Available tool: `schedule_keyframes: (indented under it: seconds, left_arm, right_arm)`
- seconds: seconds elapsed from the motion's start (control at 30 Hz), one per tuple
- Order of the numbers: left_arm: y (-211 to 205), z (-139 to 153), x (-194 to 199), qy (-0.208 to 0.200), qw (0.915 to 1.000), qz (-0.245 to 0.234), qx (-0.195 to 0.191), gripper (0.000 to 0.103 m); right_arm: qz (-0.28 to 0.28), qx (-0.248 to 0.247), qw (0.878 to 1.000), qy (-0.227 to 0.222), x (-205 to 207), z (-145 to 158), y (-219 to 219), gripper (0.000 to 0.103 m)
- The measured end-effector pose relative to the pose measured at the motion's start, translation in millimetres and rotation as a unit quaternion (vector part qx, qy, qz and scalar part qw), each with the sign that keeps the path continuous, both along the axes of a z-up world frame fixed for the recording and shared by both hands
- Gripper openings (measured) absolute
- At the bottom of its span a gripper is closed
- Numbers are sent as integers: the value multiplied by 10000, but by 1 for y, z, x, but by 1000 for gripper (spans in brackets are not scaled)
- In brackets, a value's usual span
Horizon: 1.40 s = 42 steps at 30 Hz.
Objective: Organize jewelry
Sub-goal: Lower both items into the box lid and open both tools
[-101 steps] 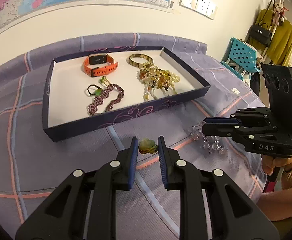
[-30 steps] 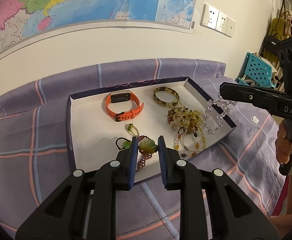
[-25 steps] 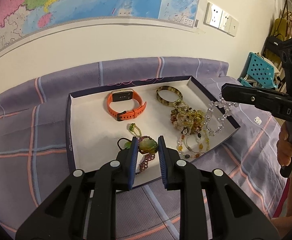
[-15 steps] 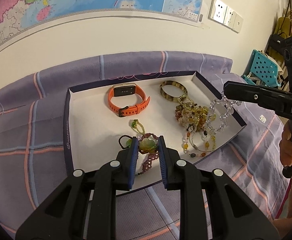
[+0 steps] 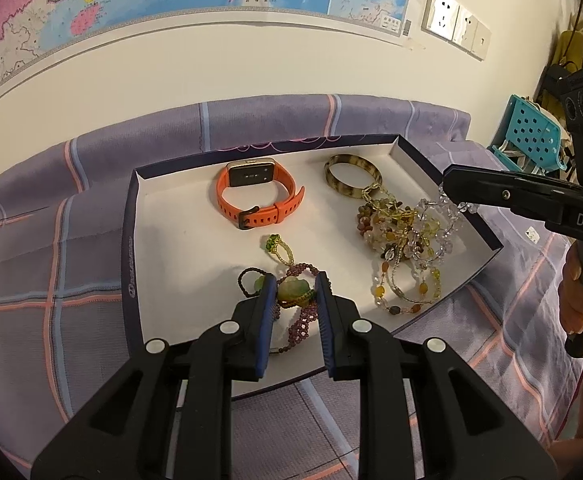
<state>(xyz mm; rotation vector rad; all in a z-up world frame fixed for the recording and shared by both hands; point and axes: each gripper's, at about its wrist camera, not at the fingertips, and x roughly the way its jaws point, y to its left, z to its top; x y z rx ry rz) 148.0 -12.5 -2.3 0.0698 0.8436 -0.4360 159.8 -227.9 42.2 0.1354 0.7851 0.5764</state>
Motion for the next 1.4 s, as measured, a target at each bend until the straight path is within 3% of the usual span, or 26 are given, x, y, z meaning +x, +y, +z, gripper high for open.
schedule_keyframes:
  seconds: [0.73, 0.93, 1.1, 1.2, 1.4]
  left_arm:
    - [0, -8, 2, 73, 9999, 77, 14, 21]
    - [-1, -8, -1, 36, 9999, 111, 25, 30]
    - [-1, -6, -3, -8, 9999, 135, 23, 35]
    - [0, -4, -6, -77, 9998, 170, 59, 41]
    - [4, 1, -15, -209, 9994, 276, 49, 52]
  right_arm:
    - [-311, -89, 9991, 278, 20, -26, -12, 9]
    - [-399, -86, 9987, 298, 20, -28, -16, 10]
    - [-425, -115, 9986, 288, 18, -29, -16, 17]
    - [-470, -206, 9984, 239, 14, -27, -15, 30]
    - [-453, -269, 9985, 124, 1, -24, -12, 42]
